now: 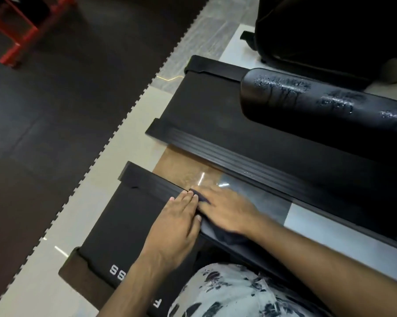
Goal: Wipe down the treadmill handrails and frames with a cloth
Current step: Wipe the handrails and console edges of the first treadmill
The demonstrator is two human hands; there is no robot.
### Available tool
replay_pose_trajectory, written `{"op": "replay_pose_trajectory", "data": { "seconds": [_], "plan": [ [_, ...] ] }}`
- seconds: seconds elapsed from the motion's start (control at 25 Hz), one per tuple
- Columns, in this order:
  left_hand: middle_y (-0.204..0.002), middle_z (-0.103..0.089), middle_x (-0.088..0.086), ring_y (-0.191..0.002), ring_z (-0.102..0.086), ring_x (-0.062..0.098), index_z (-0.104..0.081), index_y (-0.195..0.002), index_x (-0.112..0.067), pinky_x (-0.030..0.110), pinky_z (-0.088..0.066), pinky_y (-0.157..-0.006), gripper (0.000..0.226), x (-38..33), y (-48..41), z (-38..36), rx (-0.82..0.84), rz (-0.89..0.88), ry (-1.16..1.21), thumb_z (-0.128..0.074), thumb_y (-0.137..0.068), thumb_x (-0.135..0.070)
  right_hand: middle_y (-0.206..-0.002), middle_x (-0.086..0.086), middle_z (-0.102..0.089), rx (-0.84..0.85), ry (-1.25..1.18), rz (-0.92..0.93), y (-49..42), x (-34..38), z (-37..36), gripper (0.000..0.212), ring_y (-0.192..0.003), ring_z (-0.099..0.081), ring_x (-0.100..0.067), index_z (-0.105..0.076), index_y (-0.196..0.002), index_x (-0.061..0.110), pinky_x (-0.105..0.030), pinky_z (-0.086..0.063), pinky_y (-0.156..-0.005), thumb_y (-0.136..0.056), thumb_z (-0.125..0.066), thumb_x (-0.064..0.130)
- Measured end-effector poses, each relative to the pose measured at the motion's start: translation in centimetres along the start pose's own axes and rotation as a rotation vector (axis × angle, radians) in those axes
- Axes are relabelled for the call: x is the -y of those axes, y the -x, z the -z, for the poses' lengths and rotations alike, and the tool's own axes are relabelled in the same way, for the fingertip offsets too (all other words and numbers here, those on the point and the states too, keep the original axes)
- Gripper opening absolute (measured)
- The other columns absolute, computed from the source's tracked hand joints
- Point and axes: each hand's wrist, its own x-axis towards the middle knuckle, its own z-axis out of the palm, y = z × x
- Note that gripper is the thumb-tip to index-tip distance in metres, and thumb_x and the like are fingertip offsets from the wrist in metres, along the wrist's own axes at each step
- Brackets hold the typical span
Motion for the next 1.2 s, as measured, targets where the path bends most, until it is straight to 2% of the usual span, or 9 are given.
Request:
{"op": "replay_pose_trajectory", "data": {
  "seconds": [0.12,0.24,0.4,0.56,0.72,0.84,1.0,1.12,1.2],
  "plan": [
    [-0.160,-0.027,0.000,-0.149,-0.015,0.013,-0.027,-0.153,-0.015,0.021,0.007,-0.114,0.078,0.1,-0.6,0.4,0.071,-0.056,-0.061,-0.002,-0.088,-0.050,-0.140,-0.008,-0.058,0.157,-0.037,-0.209,-1.9,-1.2,1.5,0.045,-0.116,-0.058,-0.026,-0.060,-0.123,0.025,-0.031,-0.041,-0.093,-0.101,-0.025,0.043],
    [-0.155,-0.036,0.003,-0.148,-0.022,0.017,-0.035,-0.150,-0.012,0.026,0.002,-0.116,0.072,0.1,-1.5,0.3,0.110,-0.099,-0.093,-0.006,-0.092,-0.045,-0.149,-0.003,-0.048,-0.045,0.201,-0.238,3.2,0.0,-1.0,0.053,-0.127,-0.049,-0.031,-0.038,-0.148,0.033,-0.048,-0.042,-0.102,-0.099,-0.025,0.050],
    [-0.158,-0.031,-0.002,-0.149,-0.017,0.014,-0.029,-0.152,-0.017,0.028,0.004,-0.118,0.076,-0.2,-2.1,0.0,0.154,-0.142,-0.126,0.002,-0.089,-0.045,-0.140,-0.003,-0.059,0.131,-0.174,-0.349,-0.3,-2.7,1.5,0.044,-0.123,-0.055,-0.027,-0.057,-0.135,0.028,-0.037,-0.042,-0.102,-0.103,-0.031,0.041],
    [-0.159,-0.029,-0.005,-0.149,-0.014,0.011,-0.027,-0.153,-0.020,0.028,0.004,-0.118,0.079,-0.5,-2.8,0.3,0.199,-0.151,-0.134,0.006,-0.087,-0.047,-0.146,0.001,-0.050,-0.092,0.053,-0.307,4.5,-1.5,-0.9,0.051,-0.129,-0.049,-0.027,-0.036,-0.150,0.037,-0.041,-0.041,-0.105,-0.100,-0.031,0.045],
    [-0.160,-0.025,-0.006,-0.149,-0.013,0.011,-0.023,-0.154,-0.022,0.029,0.003,-0.119,0.082,-0.9,-3.3,0.4,0.260,-0.235,-0.169,0.011,-0.084,-0.049,-0.133,-0.004,-0.063,0.091,-0.135,-0.478,2.1,-3.9,1.2,0.043,-0.117,-0.058,-0.030,-0.065,-0.117,0.033,-0.040,-0.045,-0.101,-0.100,-0.027,0.046],
    [-0.160,-0.026,-0.005,-0.149,-0.014,0.013,-0.024,-0.153,-0.022,0.031,0.000,-0.121,0.085,-1.1,-4.0,0.5,0.325,-0.272,-0.153,0.012,-0.082,-0.051,-0.144,0.002,-0.052,-0.143,0.078,-0.389,6.2,-1.7,-1.5,0.053,-0.127,-0.050,-0.026,-0.038,-0.147,0.037,-0.045,-0.042,-0.105,-0.096,-0.026,0.047],
    [-0.160,-0.025,-0.003,-0.149,-0.016,0.017,-0.024,-0.154,-0.020,0.036,-0.007,-0.123,0.061,-1.7,-4.4,0.2,0.388,-0.310,-0.180,-0.010,-0.100,-0.047,-0.124,0.001,-0.068,0.104,-0.153,-0.582,3.9,-4.9,1.6,0.049,-0.116,-0.060,-0.025,-0.066,-0.110,0.031,-0.038,-0.045,-0.094,-0.097,-0.022,0.050],
    [-0.162,-0.021,-0.003,-0.150,-0.013,0.017,-0.019,-0.155,-0.021,0.035,-0.004,-0.123,0.056,-2.2,-4.6,0.4,0.431,-0.325,-0.181,-0.019,-0.104,-0.044,-0.138,0.001,-0.058,-0.106,0.041,-0.530,7.2,-2.5,-0.6,0.052,-0.126,-0.052,-0.025,-0.049,-0.138,0.037,-0.042,-0.043,-0.102,-0.095,-0.022,0.047],
    [-0.162,-0.020,-0.003,-0.150,-0.012,0.016,-0.018,-0.155,-0.021,0.035,-0.003,-0.123,0.056,-2.4,-4.8,0.2,0.440,-0.352,-0.178,-0.019,-0.104,-0.044,-0.139,0.004,-0.057,-0.124,0.073,-0.486,8.0,-3.3,-0.9,0.053,-0.125,-0.053,-0.025,-0.046,-0.139,0.041,-0.042,-0.044,-0.099,-0.092,-0.022,0.048]
  ]
}}
